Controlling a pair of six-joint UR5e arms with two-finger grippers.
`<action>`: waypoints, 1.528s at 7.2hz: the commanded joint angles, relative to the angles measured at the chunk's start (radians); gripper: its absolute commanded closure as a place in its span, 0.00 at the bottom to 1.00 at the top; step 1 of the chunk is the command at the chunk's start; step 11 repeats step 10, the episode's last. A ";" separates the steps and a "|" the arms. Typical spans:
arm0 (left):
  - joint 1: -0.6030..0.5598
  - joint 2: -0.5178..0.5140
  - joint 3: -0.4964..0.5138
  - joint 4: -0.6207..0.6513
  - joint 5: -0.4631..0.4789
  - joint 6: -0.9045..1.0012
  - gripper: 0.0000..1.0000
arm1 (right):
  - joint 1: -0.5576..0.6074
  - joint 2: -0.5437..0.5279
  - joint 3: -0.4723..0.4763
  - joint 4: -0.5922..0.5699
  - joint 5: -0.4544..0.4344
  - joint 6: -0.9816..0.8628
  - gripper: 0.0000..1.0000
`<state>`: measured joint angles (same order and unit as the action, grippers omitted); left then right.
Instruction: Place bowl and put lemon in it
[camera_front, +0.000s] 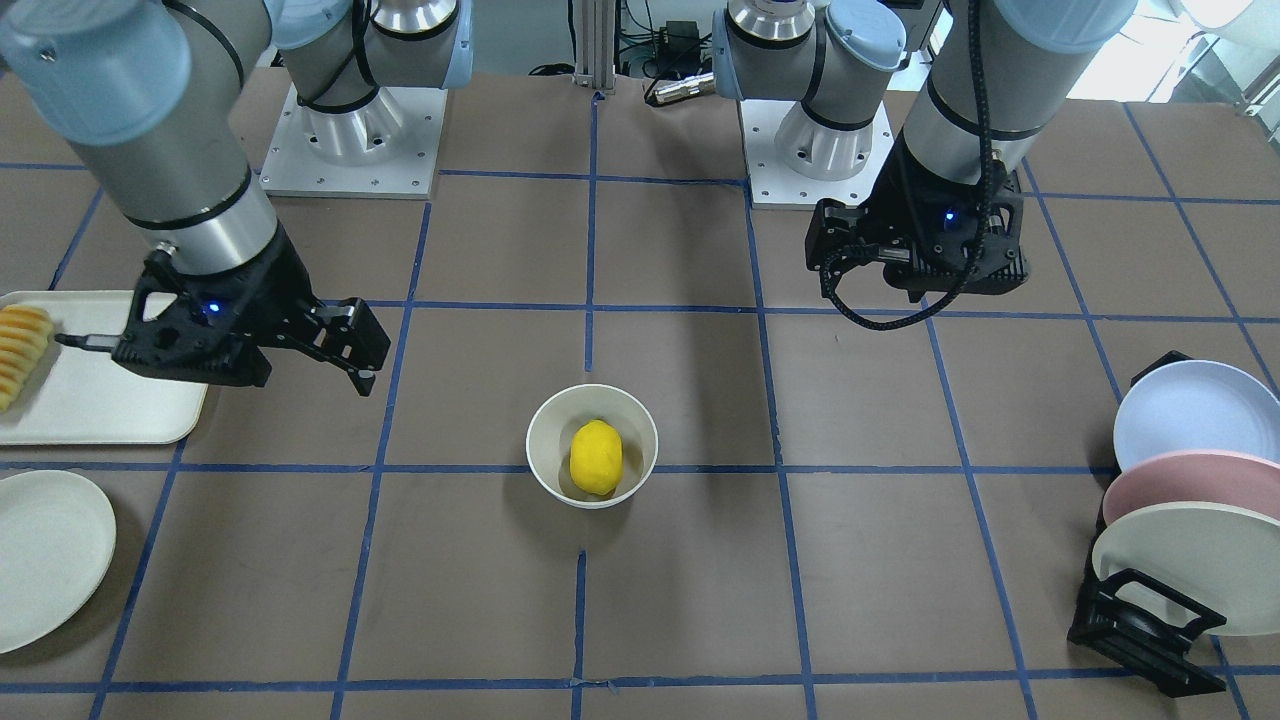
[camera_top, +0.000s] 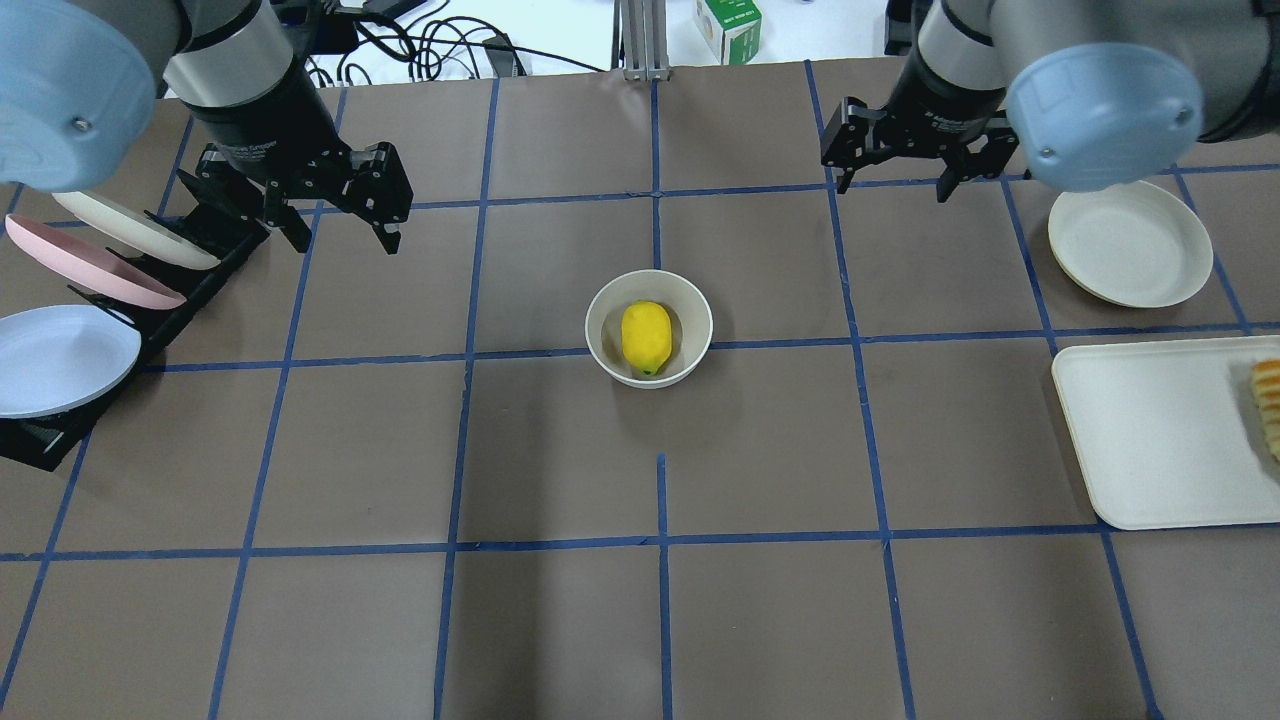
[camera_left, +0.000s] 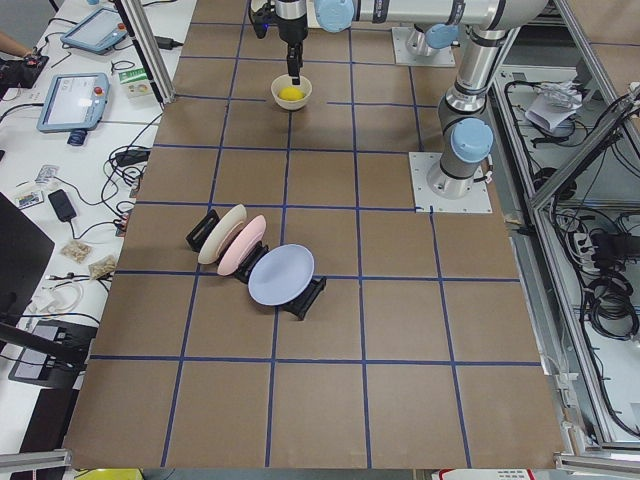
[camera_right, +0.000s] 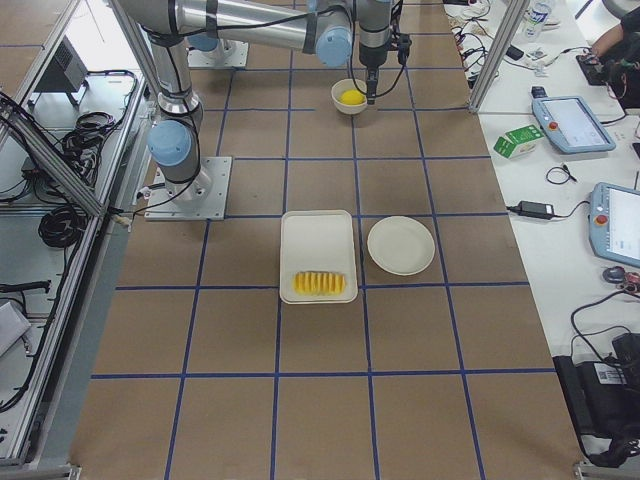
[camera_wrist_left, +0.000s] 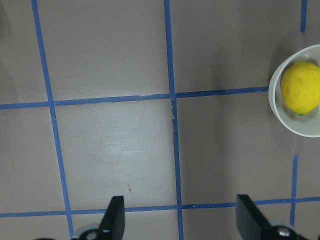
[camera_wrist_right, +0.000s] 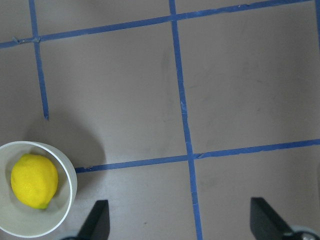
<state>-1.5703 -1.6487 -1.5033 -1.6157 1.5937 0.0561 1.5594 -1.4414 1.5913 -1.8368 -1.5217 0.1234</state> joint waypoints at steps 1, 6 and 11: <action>0.001 0.003 0.000 -0.001 0.002 0.002 0.21 | -0.016 -0.094 0.006 0.118 -0.002 -0.001 0.00; 0.004 0.021 -0.045 0.023 0.002 -0.002 0.21 | -0.013 -0.123 0.018 0.226 -0.051 -0.013 0.00; 0.004 0.017 -0.044 0.043 0.003 -0.004 0.21 | -0.015 -0.139 0.018 0.234 -0.043 -0.018 0.00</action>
